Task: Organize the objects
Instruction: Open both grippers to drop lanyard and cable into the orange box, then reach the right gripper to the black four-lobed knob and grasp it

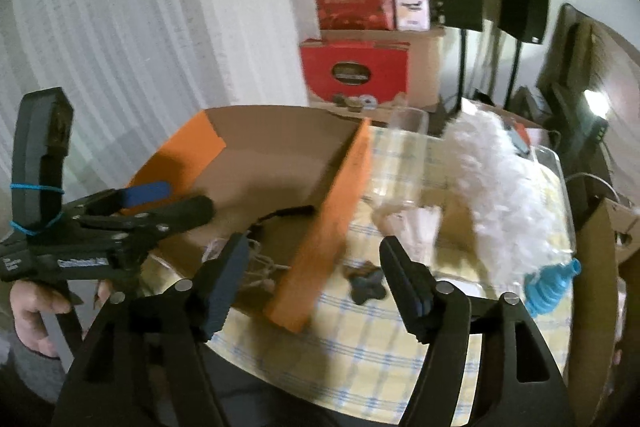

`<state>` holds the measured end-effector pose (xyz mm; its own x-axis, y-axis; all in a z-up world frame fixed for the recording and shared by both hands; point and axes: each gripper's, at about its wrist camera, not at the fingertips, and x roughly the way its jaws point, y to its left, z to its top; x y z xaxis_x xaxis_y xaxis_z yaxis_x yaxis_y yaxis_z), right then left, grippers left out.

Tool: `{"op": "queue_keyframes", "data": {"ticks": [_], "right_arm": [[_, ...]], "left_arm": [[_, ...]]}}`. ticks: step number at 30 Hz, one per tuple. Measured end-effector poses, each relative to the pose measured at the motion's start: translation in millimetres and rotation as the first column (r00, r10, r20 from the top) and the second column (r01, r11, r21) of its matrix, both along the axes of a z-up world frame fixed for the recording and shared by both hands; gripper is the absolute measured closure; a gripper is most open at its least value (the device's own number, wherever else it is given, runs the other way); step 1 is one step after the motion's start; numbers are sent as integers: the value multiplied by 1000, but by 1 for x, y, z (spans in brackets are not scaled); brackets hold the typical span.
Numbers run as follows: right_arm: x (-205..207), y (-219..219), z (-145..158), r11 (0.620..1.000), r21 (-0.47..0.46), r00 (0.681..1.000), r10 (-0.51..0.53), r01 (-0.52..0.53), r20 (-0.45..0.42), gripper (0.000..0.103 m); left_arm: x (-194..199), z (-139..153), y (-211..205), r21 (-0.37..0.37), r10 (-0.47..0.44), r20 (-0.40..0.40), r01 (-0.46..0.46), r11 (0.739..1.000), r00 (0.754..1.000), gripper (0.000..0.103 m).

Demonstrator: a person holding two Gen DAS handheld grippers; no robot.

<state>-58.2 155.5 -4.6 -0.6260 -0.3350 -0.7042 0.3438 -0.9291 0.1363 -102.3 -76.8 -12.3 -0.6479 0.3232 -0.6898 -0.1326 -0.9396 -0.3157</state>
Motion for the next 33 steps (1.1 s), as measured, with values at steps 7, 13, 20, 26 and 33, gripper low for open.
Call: {"op": "queue_keyframes", "data": {"ticks": [7, 13, 20, 26, 33], "right_arm": [[4, 42, 3, 997, -6, 997, -82, 82, 2, 25], [4, 76, 10, 989, 3, 989, -150, 150, -8, 23], [0, 118, 18, 975, 14, 975, -222, 222, -19, 22], [4, 143, 21, 962, 16, 961, -273, 273, -35, 22], [13, 161, 9, 957, 3, 957, -290, 290, -18, 22]], "left_arm": [[-3, 8, 16, -10, -20, -6, 20, 1000, 1000, 1], [-10, 18, 35, -27, -52, -11, 52, 998, 999, 1], [-26, 30, 63, -75, -101, -3, 100, 992, 995, 1], [-30, 31, 88, -64, -141, 6, 141, 988, 990, 1], [-22, 18, 114, -39, -201, 19, 201, 979, 979, 1]]}}
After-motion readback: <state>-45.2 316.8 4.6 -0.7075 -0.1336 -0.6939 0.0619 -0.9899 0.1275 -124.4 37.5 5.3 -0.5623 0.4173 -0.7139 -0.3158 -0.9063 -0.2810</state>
